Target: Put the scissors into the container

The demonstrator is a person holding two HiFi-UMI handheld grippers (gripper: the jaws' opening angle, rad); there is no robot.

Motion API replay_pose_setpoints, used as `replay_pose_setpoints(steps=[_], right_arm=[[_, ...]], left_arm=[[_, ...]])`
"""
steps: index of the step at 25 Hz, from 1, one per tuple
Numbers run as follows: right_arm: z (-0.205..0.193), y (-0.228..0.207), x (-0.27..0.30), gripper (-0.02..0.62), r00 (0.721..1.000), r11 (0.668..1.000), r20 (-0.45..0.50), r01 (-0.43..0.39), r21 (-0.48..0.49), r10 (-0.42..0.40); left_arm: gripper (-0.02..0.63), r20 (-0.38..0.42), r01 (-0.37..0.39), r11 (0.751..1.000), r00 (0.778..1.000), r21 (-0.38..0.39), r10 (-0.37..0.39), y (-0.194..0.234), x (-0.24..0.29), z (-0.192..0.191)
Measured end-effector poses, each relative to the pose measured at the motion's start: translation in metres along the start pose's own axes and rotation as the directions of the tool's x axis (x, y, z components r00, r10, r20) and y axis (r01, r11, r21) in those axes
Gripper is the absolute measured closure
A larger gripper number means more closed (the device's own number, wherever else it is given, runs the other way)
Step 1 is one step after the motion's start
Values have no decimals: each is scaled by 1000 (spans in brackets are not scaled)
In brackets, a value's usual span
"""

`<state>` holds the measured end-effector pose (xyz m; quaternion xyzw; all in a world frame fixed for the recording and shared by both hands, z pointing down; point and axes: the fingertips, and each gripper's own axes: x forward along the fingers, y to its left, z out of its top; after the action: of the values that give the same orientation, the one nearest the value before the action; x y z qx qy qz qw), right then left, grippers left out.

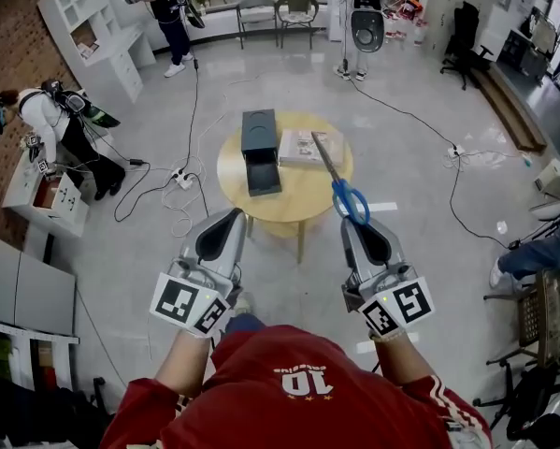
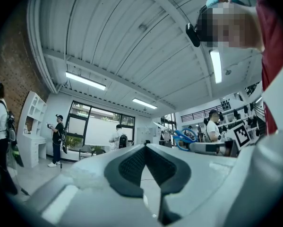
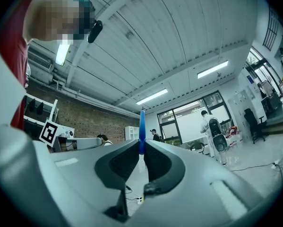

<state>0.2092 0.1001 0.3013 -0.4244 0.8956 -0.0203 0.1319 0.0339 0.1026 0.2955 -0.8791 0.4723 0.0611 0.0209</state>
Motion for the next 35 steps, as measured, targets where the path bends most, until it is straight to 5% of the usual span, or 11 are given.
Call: replay_pose_setpoints(steps=[13,35], right_arm=[[-23,-21,48,563,999,1000,-42,13,4,-13],[-38,-49,235,563,998,999,-54,-14,-34,12]], left_arm=[[604,-18,4,1000,1000,-25,-5,42,33,-25],[604,18,-8,999,1000,-42,9,210,119,-25]])
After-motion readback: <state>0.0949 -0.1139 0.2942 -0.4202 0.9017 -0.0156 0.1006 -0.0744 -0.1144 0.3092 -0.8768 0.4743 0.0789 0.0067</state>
